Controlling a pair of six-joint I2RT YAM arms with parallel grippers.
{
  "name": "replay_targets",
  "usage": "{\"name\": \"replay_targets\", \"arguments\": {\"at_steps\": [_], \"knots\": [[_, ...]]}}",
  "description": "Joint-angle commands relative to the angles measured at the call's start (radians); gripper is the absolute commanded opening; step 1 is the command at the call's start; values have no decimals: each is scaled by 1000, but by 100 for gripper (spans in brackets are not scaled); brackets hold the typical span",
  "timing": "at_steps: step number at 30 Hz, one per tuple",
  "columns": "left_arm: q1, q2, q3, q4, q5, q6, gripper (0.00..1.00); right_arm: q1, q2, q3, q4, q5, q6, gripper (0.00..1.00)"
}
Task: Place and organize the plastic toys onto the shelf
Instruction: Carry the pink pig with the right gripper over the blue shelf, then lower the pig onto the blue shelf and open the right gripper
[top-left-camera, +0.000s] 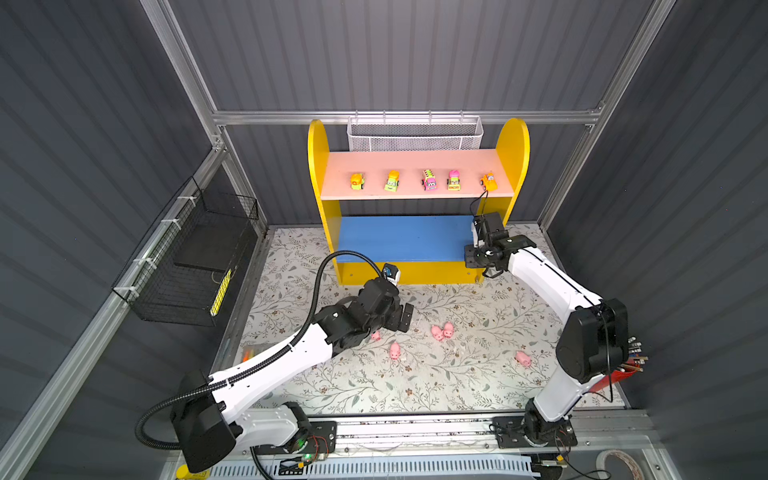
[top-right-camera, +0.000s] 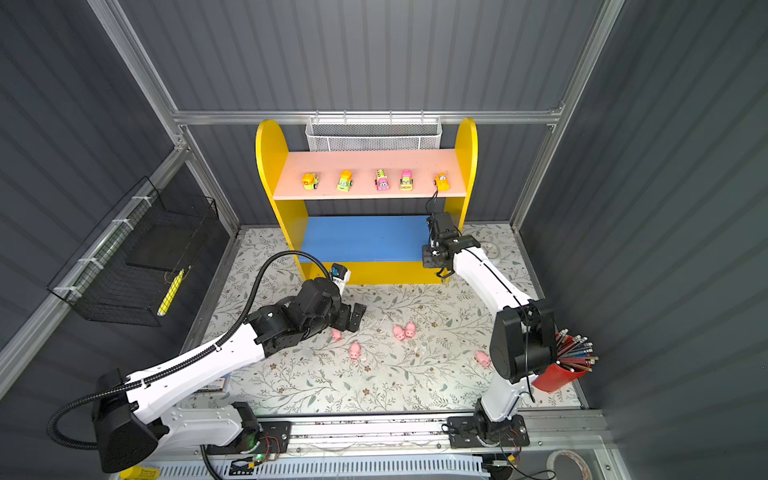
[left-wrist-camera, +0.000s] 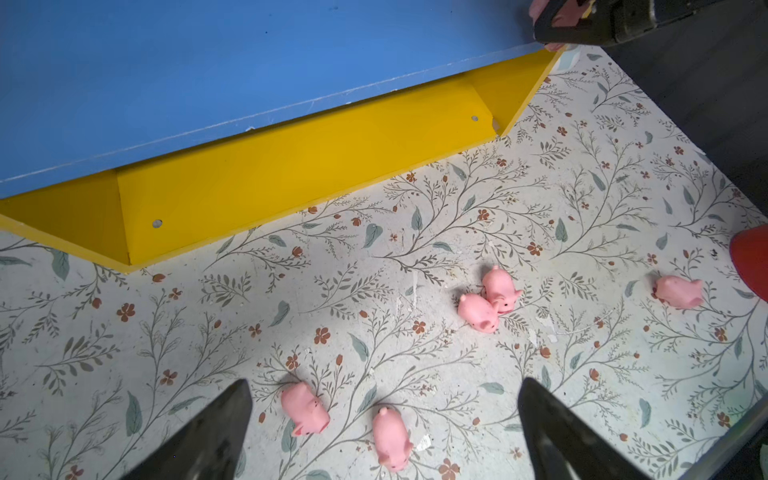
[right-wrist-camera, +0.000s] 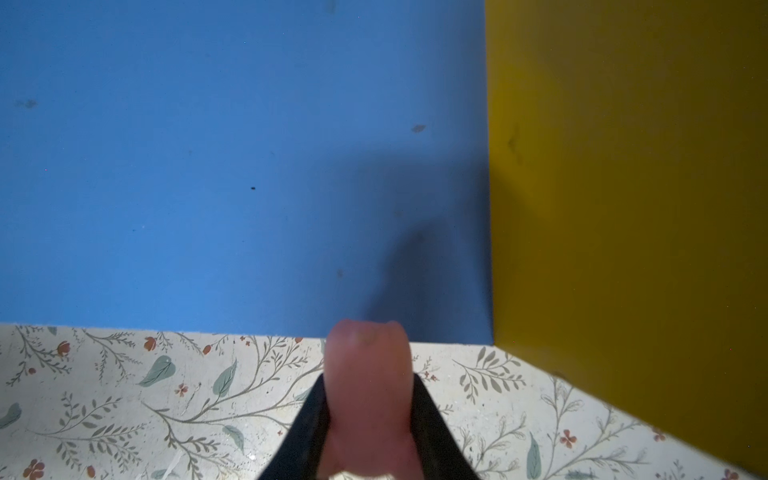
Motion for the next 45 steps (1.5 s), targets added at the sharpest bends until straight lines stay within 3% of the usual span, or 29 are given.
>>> {"name": "replay_targets", "arguments": {"at_steps": [1, 36, 45], "knots": [[-3, 10, 36, 6, 9, 34, 100, -17, 21, 40, -2, 3, -20, 30], [-2, 49, 53, 0, -17, 49, 100, -51, 123, 132, -5, -62, -35, 39], [-3, 43, 49, 2, -16, 51, 100, -53, 123, 132, -11, -64, -28, 50]]}}
